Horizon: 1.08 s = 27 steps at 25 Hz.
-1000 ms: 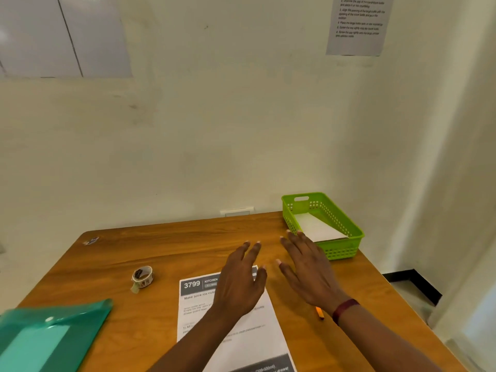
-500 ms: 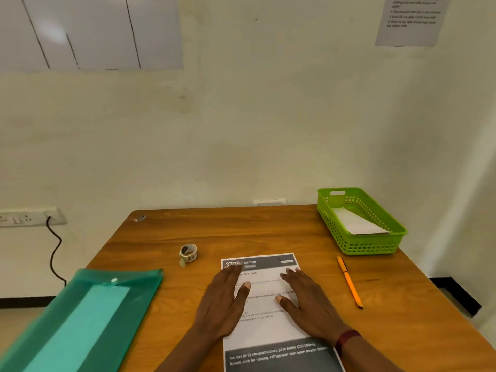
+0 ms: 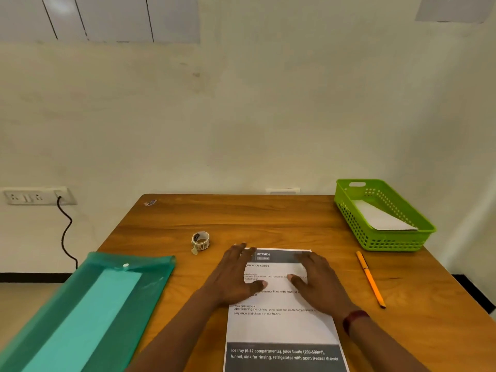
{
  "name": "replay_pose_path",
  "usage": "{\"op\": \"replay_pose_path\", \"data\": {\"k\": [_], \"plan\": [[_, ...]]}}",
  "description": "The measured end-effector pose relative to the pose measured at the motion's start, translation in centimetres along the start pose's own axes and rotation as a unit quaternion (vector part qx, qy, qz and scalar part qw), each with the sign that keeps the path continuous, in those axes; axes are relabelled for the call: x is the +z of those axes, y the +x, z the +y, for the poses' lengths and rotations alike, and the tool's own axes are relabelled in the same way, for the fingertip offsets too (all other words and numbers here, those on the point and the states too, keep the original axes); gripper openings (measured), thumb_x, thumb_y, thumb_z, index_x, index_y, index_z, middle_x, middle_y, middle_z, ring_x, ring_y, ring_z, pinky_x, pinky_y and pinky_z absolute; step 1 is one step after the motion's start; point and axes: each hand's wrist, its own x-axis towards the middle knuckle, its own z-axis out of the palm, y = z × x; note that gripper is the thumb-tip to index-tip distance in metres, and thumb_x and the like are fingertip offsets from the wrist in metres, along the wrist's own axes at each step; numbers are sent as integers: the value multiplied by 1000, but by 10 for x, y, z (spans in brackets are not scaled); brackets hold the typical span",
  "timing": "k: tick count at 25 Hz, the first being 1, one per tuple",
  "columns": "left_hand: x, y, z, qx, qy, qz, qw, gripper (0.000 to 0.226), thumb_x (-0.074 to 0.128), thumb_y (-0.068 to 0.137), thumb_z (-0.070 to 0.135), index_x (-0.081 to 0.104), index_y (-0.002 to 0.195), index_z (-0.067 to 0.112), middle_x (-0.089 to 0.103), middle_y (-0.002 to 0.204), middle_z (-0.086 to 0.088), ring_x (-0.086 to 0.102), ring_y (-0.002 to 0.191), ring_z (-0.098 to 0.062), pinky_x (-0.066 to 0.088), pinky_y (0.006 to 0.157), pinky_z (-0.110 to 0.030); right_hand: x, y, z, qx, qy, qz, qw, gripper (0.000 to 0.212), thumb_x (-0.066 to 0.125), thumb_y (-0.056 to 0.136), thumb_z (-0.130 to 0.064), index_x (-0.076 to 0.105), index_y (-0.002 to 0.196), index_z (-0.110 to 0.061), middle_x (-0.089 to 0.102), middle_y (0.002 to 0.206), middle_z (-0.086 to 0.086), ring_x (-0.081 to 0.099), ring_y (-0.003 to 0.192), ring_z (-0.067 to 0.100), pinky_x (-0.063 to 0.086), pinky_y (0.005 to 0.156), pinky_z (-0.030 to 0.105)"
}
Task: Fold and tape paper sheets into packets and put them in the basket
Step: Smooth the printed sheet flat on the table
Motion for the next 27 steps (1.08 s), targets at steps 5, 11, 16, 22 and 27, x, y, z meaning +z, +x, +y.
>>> {"op": "replay_pose_path", "data": {"k": [5, 11, 16, 22, 27], "plan": [[-27, 32, -11, 15, 17, -67, 997, 116, 80, 70, 54, 5, 155, 32, 3, 164, 1, -3, 150, -24, 4, 120, -45, -26, 55, 21, -4, -89, -198, 976, 101, 77, 72, -52, 19, 151, -30, 22, 158, 1, 17, 145, 25, 30, 113, 47], [-29, 53, -12, -33, 91, -163, 982, 122, 87, 66, 43, 4, 155, 29, 15, 161, -2, 7, 148, -31, 22, 114, -62, -21, 74, 22, -29, -119, -252, 960, 104, 80, 73, -45, 15, 153, -28, 31, 151, 5, 24, 140, 28, 33, 109, 48], [-28, 52, -11, -24, 114, -120, 986, 122, 89, 60, 47, 11, 153, 31, 29, 150, -6, 21, 140, -31, 30, 111, -57, -19, 65, 25, -31, -133, -186, 973, 105, 80, 70, -51, 19, 151, -28, 36, 140, 6, 32, 130, 27, 37, 101, 42], [-23, 31, -14, 18, 119, -4, 993, 120, 87, 54, 56, 20, 150, 30, 44, 135, -3, 38, 123, -24, 42, 99, -41, -19, 48, 22, -41, -127, -96, 986, 103, 81, 67, -51, 23, 149, -30, 38, 130, 3, 35, 122, 23, 36, 96, 38], [-17, 2, -8, -6, -65, 81, 995, 119, 91, 56, 43, 20, 150, 32, 53, 136, 2, 52, 121, -19, 46, 96, -32, -13, 31, 23, -20, -61, -26, 998, 89, 83, 68, -45, 37, 143, -32, 45, 124, -1, 42, 115, 20, 40, 92, 35]]}}
